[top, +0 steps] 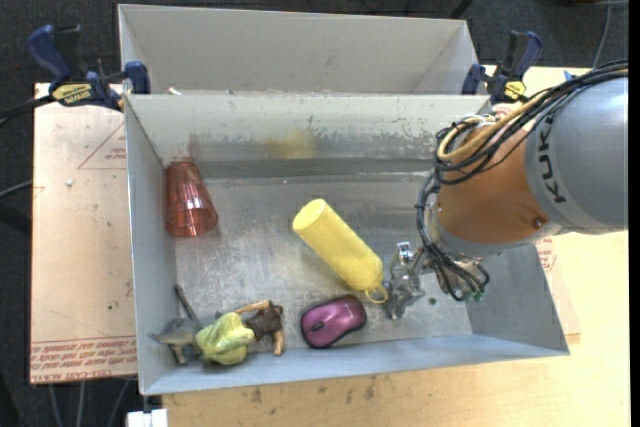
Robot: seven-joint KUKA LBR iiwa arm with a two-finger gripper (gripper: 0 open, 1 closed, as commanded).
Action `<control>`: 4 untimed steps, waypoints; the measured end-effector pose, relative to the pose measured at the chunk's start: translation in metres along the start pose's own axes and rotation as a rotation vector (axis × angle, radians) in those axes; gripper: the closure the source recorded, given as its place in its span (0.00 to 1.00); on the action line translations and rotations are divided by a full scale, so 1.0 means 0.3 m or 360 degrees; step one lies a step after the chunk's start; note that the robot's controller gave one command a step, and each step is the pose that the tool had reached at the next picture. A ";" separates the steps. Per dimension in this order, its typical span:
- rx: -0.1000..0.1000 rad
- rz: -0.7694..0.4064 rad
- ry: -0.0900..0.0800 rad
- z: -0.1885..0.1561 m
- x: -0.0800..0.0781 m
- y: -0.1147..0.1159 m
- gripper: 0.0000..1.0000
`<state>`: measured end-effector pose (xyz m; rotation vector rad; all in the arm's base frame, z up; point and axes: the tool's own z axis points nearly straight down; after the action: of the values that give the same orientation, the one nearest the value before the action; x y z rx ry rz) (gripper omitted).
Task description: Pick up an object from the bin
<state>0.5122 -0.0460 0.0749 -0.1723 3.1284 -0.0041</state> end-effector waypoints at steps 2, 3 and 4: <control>-0.0004 -0.0005 0.0007 0.011 0.007 0.006 0.00; 0.0003 -0.0071 0.0006 0.010 0.003 0.075 0.00; -0.0001 -0.0316 -0.0001 0.007 -0.016 0.261 0.00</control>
Offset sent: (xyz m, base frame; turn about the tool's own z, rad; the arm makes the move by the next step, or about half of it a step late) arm 0.0000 0.0000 0.0000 0.0000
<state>0.5085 0.0323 0.0724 -0.4814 3.0956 -0.0047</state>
